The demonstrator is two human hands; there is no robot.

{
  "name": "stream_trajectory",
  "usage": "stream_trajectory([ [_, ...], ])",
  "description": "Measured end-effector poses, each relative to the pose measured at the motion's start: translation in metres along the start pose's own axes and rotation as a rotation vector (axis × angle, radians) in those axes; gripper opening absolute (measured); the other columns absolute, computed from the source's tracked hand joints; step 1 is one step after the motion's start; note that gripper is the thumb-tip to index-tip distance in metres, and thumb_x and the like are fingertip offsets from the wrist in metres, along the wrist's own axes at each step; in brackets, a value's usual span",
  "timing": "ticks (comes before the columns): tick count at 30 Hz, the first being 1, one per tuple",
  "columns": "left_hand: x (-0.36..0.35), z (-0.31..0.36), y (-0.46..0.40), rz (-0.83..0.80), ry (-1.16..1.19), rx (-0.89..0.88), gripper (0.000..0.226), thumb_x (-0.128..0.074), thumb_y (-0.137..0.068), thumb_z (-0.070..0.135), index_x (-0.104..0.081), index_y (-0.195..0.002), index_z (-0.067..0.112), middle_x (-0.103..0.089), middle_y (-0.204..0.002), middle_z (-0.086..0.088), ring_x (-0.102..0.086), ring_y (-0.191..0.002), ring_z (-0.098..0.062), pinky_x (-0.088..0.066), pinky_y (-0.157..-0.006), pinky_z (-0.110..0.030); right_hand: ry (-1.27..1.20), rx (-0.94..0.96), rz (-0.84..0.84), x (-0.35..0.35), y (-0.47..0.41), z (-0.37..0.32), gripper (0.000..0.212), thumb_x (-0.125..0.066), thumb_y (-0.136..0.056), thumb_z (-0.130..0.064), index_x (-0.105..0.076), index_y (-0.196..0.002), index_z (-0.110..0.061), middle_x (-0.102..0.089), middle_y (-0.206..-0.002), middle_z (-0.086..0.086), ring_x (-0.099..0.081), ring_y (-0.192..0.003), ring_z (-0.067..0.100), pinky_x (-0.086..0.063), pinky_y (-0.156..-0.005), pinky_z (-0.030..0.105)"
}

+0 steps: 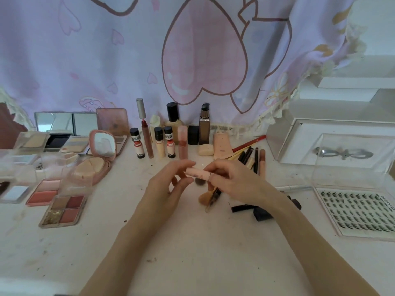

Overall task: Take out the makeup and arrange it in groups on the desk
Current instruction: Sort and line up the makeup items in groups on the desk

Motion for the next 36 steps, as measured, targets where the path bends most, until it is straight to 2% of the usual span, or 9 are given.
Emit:
stream_trajectory([
  [3, 0.002, 0.001, 0.0, 0.015, 0.026, -0.001, 0.019, -0.051, -0.088, 0.022, -0.049, -0.099, 0.037, -0.054, -0.088, 0.018, -0.051, -0.082, 0.0, -0.04, -0.073, -0.008, 0.051, 0.023, -0.035, -0.009, 0.001, -0.001, 0.018, -0.051, -0.094, -0.031, -0.06, -0.106, -0.021, -0.054, -0.074, -0.008, -0.046, -0.057, 0.001, -0.038, -0.053, 0.016],
  [6, -0.003, -0.001, 0.001, -0.038, 0.079, 0.02, 0.008, -0.035, -0.095, 0.04, -0.043, -0.093, 0.04, -0.052, -0.086, 0.016, -0.05, -0.079, -0.001, -0.038, -0.069, -0.009, 0.057, 0.084, -0.023, -0.014, 0.007, -0.003, 0.028, -0.047, -0.094, -0.037, -0.064, -0.102, -0.017, -0.052, -0.07, -0.004, -0.042, -0.055, 0.003, -0.035, -0.054, 0.021],
  [8, -0.005, -0.003, 0.002, -0.04, 0.081, 0.015, 0.027, -0.024, -0.093, 0.055, -0.043, -0.091, 0.035, -0.05, -0.085, 0.014, -0.05, -0.077, -0.004, -0.037, -0.066, -0.011, 0.038, 0.123, -0.009, -0.017, 0.01, -0.005, 0.029, -0.045, -0.096, -0.035, -0.064, -0.099, -0.014, -0.054, -0.069, -0.002, -0.044, -0.056, 0.003, -0.036, -0.055, 0.019],
  [10, -0.005, -0.003, 0.002, -0.037, 0.075, 0.015, 0.036, -0.019, -0.092, 0.059, -0.043, -0.09, 0.032, -0.048, -0.083, 0.015, -0.049, -0.075, -0.005, -0.036, -0.065, -0.011, 0.026, 0.147, 0.002, -0.019, 0.012, -0.007, 0.028, -0.045, -0.096, -0.031, -0.064, -0.096, -0.01, -0.053, -0.064, -0.003, -0.043, -0.053, 0.003, -0.035, -0.052, 0.016],
  [16, -0.003, 0.0, 0.002, -0.003, 0.062, -0.015, 0.04, -0.017, -0.093, 0.059, -0.043, -0.09, 0.028, -0.045, -0.081, 0.016, -0.046, -0.072, -0.001, -0.035, -0.065, -0.01, 0.036, 0.184, 0.056, -0.02, 0.014, -0.01, 0.025, -0.047, -0.095, -0.028, -0.062, -0.093, -0.008, -0.048, -0.059, -0.005, -0.044, -0.049, 0.002, -0.035, -0.05, 0.014],
  [26, -0.003, 0.0, 0.003, 0.018, 0.042, -0.037, 0.042, -0.017, -0.094, 0.056, -0.044, -0.091, 0.025, -0.045, -0.08, 0.016, -0.045, -0.073, 0.002, -0.035, -0.065, -0.009, 0.044, 0.199, 0.106, -0.02, 0.015, -0.012, 0.023, -0.048, -0.094, -0.028, -0.065, -0.097, -0.013, -0.052, -0.063, -0.008, -0.048, -0.056, 0.0, -0.039, -0.055, 0.014],
  [31, -0.001, 0.0, 0.003, 0.017, 0.033, -0.034, 0.038, -0.019, -0.094, 0.054, -0.045, -0.092, 0.026, -0.047, -0.082, 0.016, -0.047, -0.075, 0.001, -0.035, -0.067, -0.008, 0.018, 0.198, 0.099, -0.02, 0.016, -0.01, 0.026, -0.049, -0.094, -0.029, -0.067, -0.105, -0.013, -0.064, -0.071, 0.002, -0.052, -0.059, 0.001, -0.04, -0.058, 0.013],
  [34, 0.0, 0.0, 0.002, 0.01, 0.06, -0.022, 0.026, -0.027, -0.095, 0.049, -0.046, -0.093, 0.032, -0.051, -0.086, 0.015, -0.05, -0.078, -0.001, -0.037, -0.069, -0.008, 0.04, 0.171, 0.092, -0.023, 0.014, -0.006, 0.027, -0.05, -0.094, -0.031, -0.067, -0.096, -0.01, -0.056, -0.062, -0.006, -0.05, -0.056, -0.001, -0.039, -0.056, 0.013],
  [36, 0.002, -0.001, 0.001, 0.016, 0.119, 0.018, 0.012, -0.034, -0.094, 0.041, -0.046, -0.095, 0.037, -0.052, -0.086, 0.016, -0.05, -0.077, 0.0, -0.038, -0.069, -0.008, 0.02, 0.145, 0.089, -0.022, 0.013, -0.005, 0.016, -0.054, -0.091, -0.033, -0.062, -0.085, -0.02, -0.053, -0.059, -0.01, -0.05, -0.054, -0.003, -0.039, -0.054, 0.011],
])
Point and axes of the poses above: each hand's wrist, its own y-axis away from the middle knuckle, its own x-axis out of the back of the hand, z = x × y, the point moved 5 cm from there along -y, towards the middle knuckle
